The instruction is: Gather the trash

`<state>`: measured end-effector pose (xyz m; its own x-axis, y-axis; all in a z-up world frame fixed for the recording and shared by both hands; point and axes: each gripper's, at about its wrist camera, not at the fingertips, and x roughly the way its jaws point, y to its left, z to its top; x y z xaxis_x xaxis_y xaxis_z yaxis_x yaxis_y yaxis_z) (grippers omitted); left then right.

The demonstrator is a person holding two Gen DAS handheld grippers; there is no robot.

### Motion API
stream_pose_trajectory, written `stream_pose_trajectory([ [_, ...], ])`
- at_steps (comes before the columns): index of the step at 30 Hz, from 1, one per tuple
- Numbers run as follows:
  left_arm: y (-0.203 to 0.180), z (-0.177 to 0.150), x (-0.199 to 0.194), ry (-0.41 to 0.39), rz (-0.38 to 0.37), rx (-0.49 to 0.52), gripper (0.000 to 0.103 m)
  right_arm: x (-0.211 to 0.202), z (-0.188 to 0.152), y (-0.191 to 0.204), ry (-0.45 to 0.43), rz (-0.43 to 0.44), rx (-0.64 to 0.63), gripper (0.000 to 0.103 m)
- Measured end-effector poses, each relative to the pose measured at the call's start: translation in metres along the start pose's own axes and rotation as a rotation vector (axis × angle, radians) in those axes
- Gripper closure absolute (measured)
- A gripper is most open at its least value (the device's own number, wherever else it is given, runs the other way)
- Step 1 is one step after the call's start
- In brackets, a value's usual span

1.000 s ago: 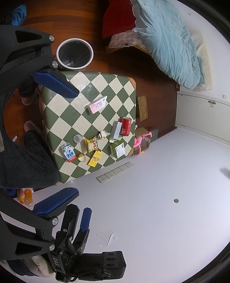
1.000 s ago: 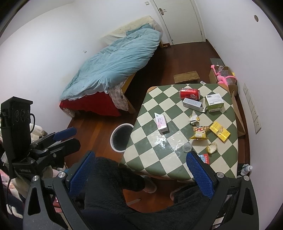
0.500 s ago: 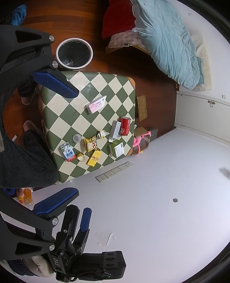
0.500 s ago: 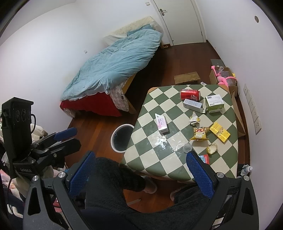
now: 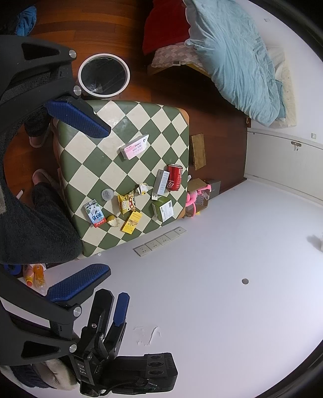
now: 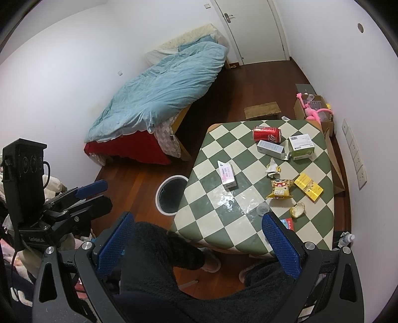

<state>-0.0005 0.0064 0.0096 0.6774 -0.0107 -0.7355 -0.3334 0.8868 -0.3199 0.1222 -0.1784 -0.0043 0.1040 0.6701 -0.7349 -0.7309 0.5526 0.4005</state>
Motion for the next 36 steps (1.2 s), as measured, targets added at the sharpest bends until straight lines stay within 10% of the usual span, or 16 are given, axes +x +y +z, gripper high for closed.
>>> stream_pose_trajectory([
  [23, -0.001, 0.006, 0.003, 0.0, 0.014, -0.001, 0.0, -0.002, 0.008, -0.004, -0.016, -0.004, 0.019, 0.0],
  [31, 0.028, -0.013, 0.1, 0.053, 0.351, -0.004, 0.0, 0.064, -0.013, -0.082, 0.006, -0.193, 0.258, 0.0],
  [36, 0.064, -0.051, 0.189, 0.22, 0.403, -0.042, 0.0, 0.156, -0.052, -0.157, 0.136, -0.283, 0.457, 0.0],
])
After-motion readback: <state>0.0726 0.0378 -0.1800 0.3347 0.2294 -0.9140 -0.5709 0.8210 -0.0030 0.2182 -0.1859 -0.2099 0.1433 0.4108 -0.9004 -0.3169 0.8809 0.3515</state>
